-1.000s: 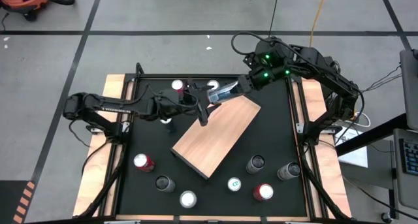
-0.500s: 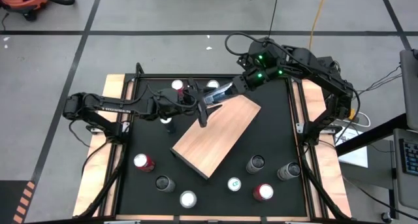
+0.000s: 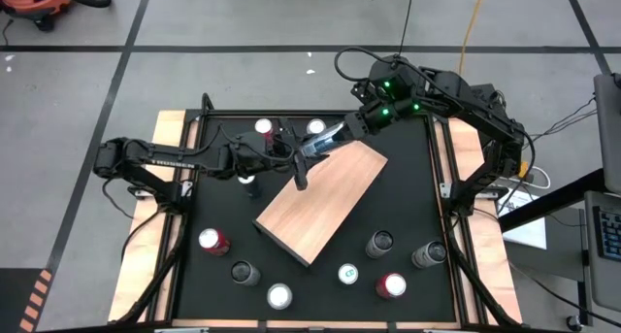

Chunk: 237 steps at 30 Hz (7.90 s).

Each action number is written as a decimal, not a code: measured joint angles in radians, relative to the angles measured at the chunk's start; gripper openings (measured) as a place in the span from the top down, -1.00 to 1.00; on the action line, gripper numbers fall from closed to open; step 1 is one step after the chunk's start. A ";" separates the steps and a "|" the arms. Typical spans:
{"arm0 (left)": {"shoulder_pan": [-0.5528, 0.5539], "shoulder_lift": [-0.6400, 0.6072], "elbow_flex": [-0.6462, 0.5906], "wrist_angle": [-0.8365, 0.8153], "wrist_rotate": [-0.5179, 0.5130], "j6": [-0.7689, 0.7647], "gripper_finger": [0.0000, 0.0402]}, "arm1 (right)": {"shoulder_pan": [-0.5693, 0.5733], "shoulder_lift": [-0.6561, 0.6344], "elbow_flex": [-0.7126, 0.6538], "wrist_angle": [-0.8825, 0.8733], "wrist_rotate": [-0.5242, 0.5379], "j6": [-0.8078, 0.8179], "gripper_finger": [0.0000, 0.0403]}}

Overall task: Place canned beverage on shelf
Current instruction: Put the top blue soda can on the shelf

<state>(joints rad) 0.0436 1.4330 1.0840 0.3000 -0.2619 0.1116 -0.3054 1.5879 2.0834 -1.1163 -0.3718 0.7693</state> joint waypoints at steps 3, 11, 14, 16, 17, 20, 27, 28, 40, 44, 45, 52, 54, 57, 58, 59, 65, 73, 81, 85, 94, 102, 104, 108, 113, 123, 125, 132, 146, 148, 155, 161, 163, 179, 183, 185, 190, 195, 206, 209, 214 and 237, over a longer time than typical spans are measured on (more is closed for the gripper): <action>0.000 0.000 0.000 0.001 -0.004 -0.039 -0.13 | 0.000 0.000 0.000 0.005 0.002 -0.015 -0.12; -0.028 -0.011 0.000 0.009 0.012 -0.195 -0.14 | 0.000 -0.011 0.001 0.056 -0.005 -0.142 -0.42; -0.042 -0.012 0.000 0.018 0.023 -0.254 -0.14 | -0.001 -0.014 0.001 0.083 -0.030 -0.176 -0.53; -0.051 -0.012 0.000 0.037 0.026 -0.300 -0.14 | -0.001 -0.014 0.001 0.092 -0.055 -0.206 -0.58; -0.054 -0.012 0.000 0.051 0.033 -0.324 -0.14 | -0.001 -0.017 0.001 0.096 -0.071 -0.223 -0.60; -0.060 -0.013 0.000 0.109 0.079 -0.400 -0.14 | -0.001 -0.024 0.001 0.107 -0.096 -0.290 -0.64; -0.060 -0.013 0.000 0.165 0.206 -0.606 -0.14 | -0.002 -0.073 0.000 0.255 -0.102 -0.365 -0.66; -0.060 -0.013 0.000 0.168 0.223 -0.629 -0.14 | -0.002 -0.082 0.000 0.282 -0.102 -0.373 -0.66; -0.056 -0.013 0.000 0.353 0.289 -0.856 -0.14 | -0.004 -0.171 0.001 0.365 -0.101 -0.577 -0.66; -0.057 -0.013 0.000 0.413 0.305 -0.938 -0.14 | -0.008 -0.176 0.001 0.340 -0.105 -0.581 -0.66; -0.059 -0.013 0.000 0.429 0.306 -0.948 -0.14 | -0.008 -0.176 0.000 0.330 -0.114 -0.584 -0.66; -0.070 -0.014 0.000 0.531 0.304 -0.963 -0.14 | -0.007 -0.167 -0.079 0.381 -0.181 -0.592 -0.66; -0.072 -0.014 0.000 0.532 0.301 -0.963 -0.14 | -0.007 -0.167 -0.113 0.436 -0.194 -0.569 -0.66; -0.072 -0.014 0.000 0.531 0.299 -0.962 -0.14 | -0.008 -0.166 -0.154 0.540 -0.283 -0.520 -0.66; -0.072 -0.014 0.000 0.531 0.297 -0.963 -0.14 | -0.007 -0.162 -0.165 0.581 -0.309 -0.496 -0.66; -0.072 -0.013 0.000 0.531 0.294 -0.963 -0.14 | -0.007 -0.159 -0.173 0.614 -0.331 -0.474 -0.66; -0.073 -0.014 0.000 0.545 0.293 -0.959 -0.14 | 0.006 -0.123 -0.188 0.740 -0.362 -0.397 -0.66; -0.072 -0.011 0.000 0.547 0.291 -0.917 -0.14 | 0.010 -0.056 -0.188 0.900 -0.362 -0.307 -0.66; -0.072 -0.012 0.000 0.557 0.291 -0.916 -0.14 | 0.031 -0.041 -0.188 0.937 -0.361 -0.324 -0.66; -0.065 -0.013 0.000 0.557 0.291 -0.914 -0.14 | 0.052 -0.026 -0.188 0.970 -0.353 -0.325 -0.66; -0.064 -0.013 0.000 0.546 0.291 -0.917 -0.14 | 0.061 -0.010 -0.188 0.986 -0.309 -0.321 -0.38; -0.068 -0.016 0.001 0.509 0.206 -0.961 -0.28 | 0.054 -0.010 -0.188 0.977 -0.305 -0.301 -0.01; -0.068 -0.016 0.001 0.501 0.179 -0.968 -0.37 | 0.045 -0.010 -0.188 0.973 -0.306 -0.292 0.02; -0.067 -0.016 0.001 0.472 0.151 -0.970 -0.52 | 0.030 -0.010 -0.188 0.966 -0.312 -0.274 -0.02; -0.066 -0.015 0.002 0.465 0.134 -0.970 -0.62 | 0.014 -0.010 -0.171 0.955 -0.314 -0.261 -0.06; -0.072 -0.013 0.002 0.457 0.032 -0.910 -0.77 | -0.010 -0.024 -0.161 0.894 -0.304 -0.253 -0.04; -0.072 -0.012 0.002 0.457 0.031 -0.909 -0.82 | -0.010 -0.025 -0.160 0.887 -0.305 -0.247 -0.04; -0.072 -0.012 0.001 0.457 0.028 -0.888 -0.97 | -0.010 -0.026 -0.160 0.883 -0.306 -0.224 -0.04; -0.069 -0.011 -0.001 0.445 0.020 -0.781 -0.99 | -0.031 -0.043 -0.158 0.782 -0.335 -0.150 -0.04; -0.069 -0.011 -0.001 0.446 0.014 -0.769 -0.99 | -0.037 -0.050 -0.158 0.776 -0.338 -0.134 -0.04; -0.068 -0.013 -0.001 0.442 -0.071 -0.706 -0.99 | -0.078 -0.094 -0.157 0.658 -0.330 -0.094 -0.04; -0.062 -0.014 0.067 0.297 -0.095 -0.699 -0.99 | -0.107 -0.126 -0.154 0.552 -0.283 -0.131 -0.04; -0.061 -0.014 0.123 0.170 -0.092 -0.676 -0.99 | -0.120 -0.134 -0.155 0.520 -0.254 -0.143 -0.04; -0.040 -0.012 0.274 -0.143 -0.082 -0.627 -0.99 | -0.152 -0.148 -0.158 0.370 -0.034 -0.154 -0.04; -0.041 -0.011 0.274 -0.178 -0.083 -0.628 -0.99 | -0.152 -0.147 -0.158 0.370 0.010 -0.149 -0.04; -0.041 -0.011 0.274 -0.196 -0.088 -0.628 -0.99 | -0.152 -0.147 -0.158 0.370 0.038 -0.141 -0.04; -0.041 -0.011 0.274 -0.230 -0.164 -0.598 -0.99 | -0.152 -0.147 -0.158 0.363 0.090 -0.119 -0.04; -0.037 0.002 0.275 -0.216 -0.223 -0.493 -0.99 | -0.151 -0.147 -0.158 0.355 0.112 -0.122 -0.04; 0.003 0.098 0.275 -0.065 -0.172 -0.472 -0.99 | -0.151 -0.132 -0.159 0.353 0.110 -0.134 -0.04; 0.017 0.123 0.275 -0.061 -0.135 -0.490 -0.99 | -0.151 -0.130 -0.159 0.356 0.110 -0.134 -0.04; 0.037 0.162 0.274 -0.045 -0.099 -0.518 -0.99 | -0.151 -0.127 -0.159 0.355 0.109 -0.135 -0.04; 0.094 0.174 0.275 -0.018 0.027 -0.547 -0.73 | -0.151 -0.103 -0.159 0.356 0.110 -0.153 -0.04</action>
<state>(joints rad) 0.1371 1.6070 1.3586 0.2822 -0.2352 -0.4355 -0.4564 1.4844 1.9247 -0.7601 -0.2615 0.6167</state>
